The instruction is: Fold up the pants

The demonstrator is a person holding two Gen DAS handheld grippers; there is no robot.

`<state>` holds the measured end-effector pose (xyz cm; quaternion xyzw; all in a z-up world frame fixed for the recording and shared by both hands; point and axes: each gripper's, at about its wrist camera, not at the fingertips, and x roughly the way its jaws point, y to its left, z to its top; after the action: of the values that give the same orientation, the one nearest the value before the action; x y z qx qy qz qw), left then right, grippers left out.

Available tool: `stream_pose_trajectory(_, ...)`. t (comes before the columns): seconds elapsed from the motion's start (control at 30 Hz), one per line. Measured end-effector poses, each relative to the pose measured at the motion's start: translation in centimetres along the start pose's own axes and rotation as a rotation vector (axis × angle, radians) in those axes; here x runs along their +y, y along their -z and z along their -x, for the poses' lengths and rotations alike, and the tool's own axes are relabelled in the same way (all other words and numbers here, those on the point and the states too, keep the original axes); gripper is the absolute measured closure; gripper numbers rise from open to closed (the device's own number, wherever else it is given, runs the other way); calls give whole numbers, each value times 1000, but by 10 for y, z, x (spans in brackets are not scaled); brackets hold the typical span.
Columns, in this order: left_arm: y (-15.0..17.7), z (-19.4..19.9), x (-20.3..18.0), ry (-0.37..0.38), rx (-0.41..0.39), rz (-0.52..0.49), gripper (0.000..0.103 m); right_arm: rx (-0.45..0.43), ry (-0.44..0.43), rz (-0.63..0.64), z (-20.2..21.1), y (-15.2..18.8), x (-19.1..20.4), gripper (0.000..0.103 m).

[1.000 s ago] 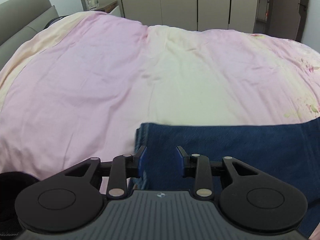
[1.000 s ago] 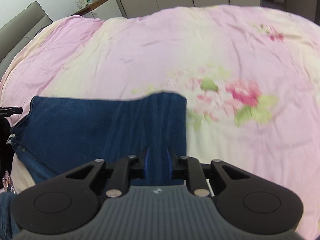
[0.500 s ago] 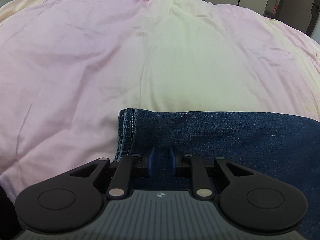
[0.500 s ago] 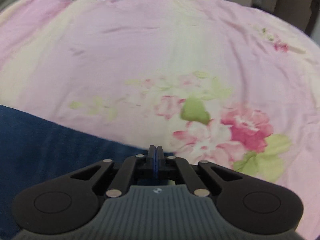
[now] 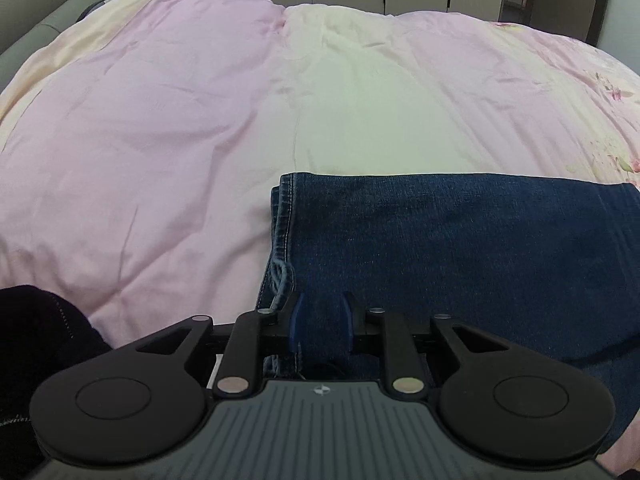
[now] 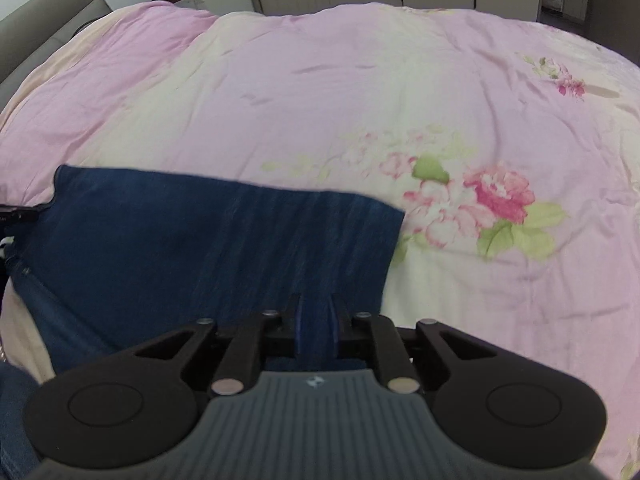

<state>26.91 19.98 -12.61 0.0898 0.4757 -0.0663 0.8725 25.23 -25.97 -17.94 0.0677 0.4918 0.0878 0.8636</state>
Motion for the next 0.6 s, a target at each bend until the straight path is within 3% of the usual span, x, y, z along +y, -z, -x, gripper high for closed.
stream_pose_trajectory(0.1,13,4,2,-14,0,-4,77,42,-35,-43,5,39,10,94)
stream_pose_trajectory(0.27,31,-27,14,-65,36,59,81,86,-33,-142,-12,81,7,96)
stream_pose_trajectory(0.43,41,-55,20,-69,78,112,73,100,-14,-152,-24,88,6,102)
stream_pose_trajectory(0.57,33,-40,18,-101,67,90,72,121,-14,-166,-24,82,5,102)
stream_pose_trajectory(0.6,31,-31,15,-112,49,66,72,122,-16,-162,-19,80,7,97)
